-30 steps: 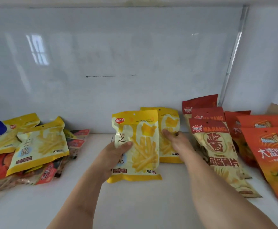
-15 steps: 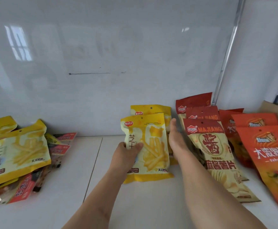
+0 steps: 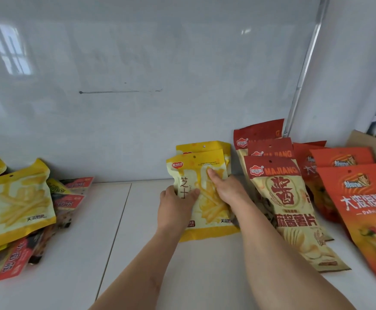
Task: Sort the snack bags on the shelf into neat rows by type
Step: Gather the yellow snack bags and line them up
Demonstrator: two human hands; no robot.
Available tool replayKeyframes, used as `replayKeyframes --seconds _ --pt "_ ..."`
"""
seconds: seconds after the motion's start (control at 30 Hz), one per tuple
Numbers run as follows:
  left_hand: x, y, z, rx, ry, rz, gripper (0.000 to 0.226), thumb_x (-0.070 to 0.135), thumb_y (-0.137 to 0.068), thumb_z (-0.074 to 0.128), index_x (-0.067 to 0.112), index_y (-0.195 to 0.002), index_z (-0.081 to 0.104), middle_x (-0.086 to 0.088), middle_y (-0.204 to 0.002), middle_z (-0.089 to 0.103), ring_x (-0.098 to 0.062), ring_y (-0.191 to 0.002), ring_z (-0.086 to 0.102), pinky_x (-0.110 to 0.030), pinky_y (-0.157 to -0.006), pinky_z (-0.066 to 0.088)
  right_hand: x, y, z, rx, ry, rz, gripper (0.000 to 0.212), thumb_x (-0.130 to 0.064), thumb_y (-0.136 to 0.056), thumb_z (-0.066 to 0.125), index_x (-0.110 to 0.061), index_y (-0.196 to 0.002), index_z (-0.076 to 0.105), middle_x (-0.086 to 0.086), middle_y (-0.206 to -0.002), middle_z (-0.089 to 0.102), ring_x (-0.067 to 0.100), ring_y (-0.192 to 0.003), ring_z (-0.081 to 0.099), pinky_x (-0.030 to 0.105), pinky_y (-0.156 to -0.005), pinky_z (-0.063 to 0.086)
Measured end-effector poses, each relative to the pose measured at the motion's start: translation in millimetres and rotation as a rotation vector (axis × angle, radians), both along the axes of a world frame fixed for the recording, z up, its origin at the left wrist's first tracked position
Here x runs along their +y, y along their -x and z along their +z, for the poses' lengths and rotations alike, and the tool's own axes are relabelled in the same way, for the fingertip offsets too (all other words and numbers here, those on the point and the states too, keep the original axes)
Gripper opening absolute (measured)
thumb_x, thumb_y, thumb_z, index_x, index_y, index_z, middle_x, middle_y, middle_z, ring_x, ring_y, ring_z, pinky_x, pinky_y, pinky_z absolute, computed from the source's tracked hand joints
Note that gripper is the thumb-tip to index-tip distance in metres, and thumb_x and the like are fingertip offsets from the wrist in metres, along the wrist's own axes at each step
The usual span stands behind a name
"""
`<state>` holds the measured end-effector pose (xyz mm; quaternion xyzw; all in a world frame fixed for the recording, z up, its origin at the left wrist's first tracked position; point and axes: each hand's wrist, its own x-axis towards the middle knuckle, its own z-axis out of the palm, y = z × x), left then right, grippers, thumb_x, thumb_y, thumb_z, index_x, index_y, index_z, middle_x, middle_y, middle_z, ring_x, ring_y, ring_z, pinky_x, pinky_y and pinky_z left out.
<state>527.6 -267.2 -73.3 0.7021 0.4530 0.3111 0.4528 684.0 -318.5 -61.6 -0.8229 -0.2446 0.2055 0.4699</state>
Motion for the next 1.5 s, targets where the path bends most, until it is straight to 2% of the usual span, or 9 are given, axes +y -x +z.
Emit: replayKeyframes --seconds 0.17,0.33,0.43,0.6,0.73,0.9,1.07,1.27,1.5 --pt "-2.2 -6.8 -1.3 0.013 0.004 0.035 0.06 0.057 -0.084 0.067 0.015 -0.126 0.055 0.0 -0.118 0.052 -0.024 -0.107 0.06 -0.045 -0.094 0.052 1.0 -0.1 2.2 -0.027 -0.043 -0.035 0.066 -0.07 -0.083 0.062 -0.012 -0.114 0.068 0.005 -0.103 0.068 0.027 -0.1 0.066 0.03 -0.079 0.045" --pt "-9.5 -6.3 -1.7 -0.013 -0.012 0.071 0.065 0.056 -0.085 0.068 0.015 -0.133 0.051 -0.001 -0.126 0.053 -0.025 -0.113 0.059 -0.045 -0.096 0.052 1.6 3.6 0.8 -0.06 -0.002 -0.083 0.066 -0.071 -0.08 0.064 -0.011 -0.107 0.068 0.008 -0.104 0.07 0.032 -0.1 0.067 0.037 -0.084 0.052" --pt "-12.8 -4.8 2.1 -0.008 -0.025 0.091 0.073 0.054 -0.086 0.068 0.014 -0.142 0.042 -0.001 -0.132 0.052 -0.025 -0.121 0.057 -0.041 -0.098 0.049 0.1 9.0 6.2 -0.1 0.048 -0.12 0.075 -0.073 -0.08 0.062 -0.007 -0.117 0.06 0.011 -0.114 0.068 0.034 -0.107 0.065 0.037 -0.082 0.048" --pt "-15.4 1.3 7.2 -0.004 -0.011 0.081 0.085 0.058 -0.084 0.067 0.017 -0.151 0.033 -0.003 -0.136 0.055 -0.025 -0.122 0.059 -0.048 -0.099 0.051 -7.8 20.9 9.8 -0.279 0.02 -0.156 0.097 -0.07 -0.086 0.056 -0.002 -0.149 0.027 0.019 -0.144 0.05 0.037 -0.131 0.05 0.046 -0.101 0.044" --pt "-18.8 8.9 9.9 0.017 -0.018 0.121 0.076 0.053 -0.091 0.06 0.014 -0.151 0.035 -0.005 -0.146 0.05 -0.026 -0.129 0.054 -0.045 -0.105 0.046 -19.2 35.3 13.9 -0.466 0.035 -0.092 0.09 -0.062 -0.096 0.044 -0.006 -0.158 0.009 0.016 -0.162 0.025 0.034 -0.145 0.031 0.044 -0.111 0.034" --pt "-20.9 36.8 12.7 0.11 -0.109 0.206 0.06 0.048 -0.097 0.054 0.013 -0.144 0.045 -0.004 -0.145 0.05 -0.024 -0.126 0.054 -0.036 -0.096 0.044 -25.5 59.7 14.6 -0.786 0.173 0.019 0.059 -0.044 -0.103 0.04 -0.011 -0.152 0.034 0.011 -0.164 0.02 0.029 -0.151 0.017 0.045 -0.116 0.021" --pt "-13.0 82.6 18.4 0.342 -0.309 0.241 0.039 0.039 -0.101 0.047 0.017 -0.131 0.059 -0.003 -0.135 0.057 -0.026 -0.119 0.057 -0.034 -0.088 0.042 -21.3 98.0 9.3 -1.031 0.129 0.193 0.034 -0.032 -0.102 0.045 -0.014 -0.125 0.063 0.005 -0.137 0.055 0.027 -0.132 0.045 0.042 -0.105 0.031" --pt "8.4 154.6 27.2 0.604 -0.685 0.249 0.034 0.033 -0.102 0.044 0.014 -0.121 0.066 -0.005 -0.124 0.063 -0.028 -0.116 0.056 -0.038 -0.091 0.044 0.8 153.2 13.9 -1.114 0.137 0.346 0.03 -0.032 -0.101 0.045 -0.017 -0.119 0.064 0.003 -0.123 0.061 0.028 -0.119 0.054 0.038 -0.097 0.035" --pt "50.4 249.0 33.9 0.705 -0.848 0.235 0.029 0.03 -0.098 0.048 0.017 -0.115 0.069 -0.004 -0.114 0.067 -0.031 -0.108 0.06 -0.04 -0.085 0.045 47.3 245.9 24.6 -1.102 0.124 0.441 0.031 -0.032 -0.103 0.041 -0.019 -0.123 0.061 0.003 -0.124 0.062 0.028 -0.118 0.056 0.038 -0.095 0.038"
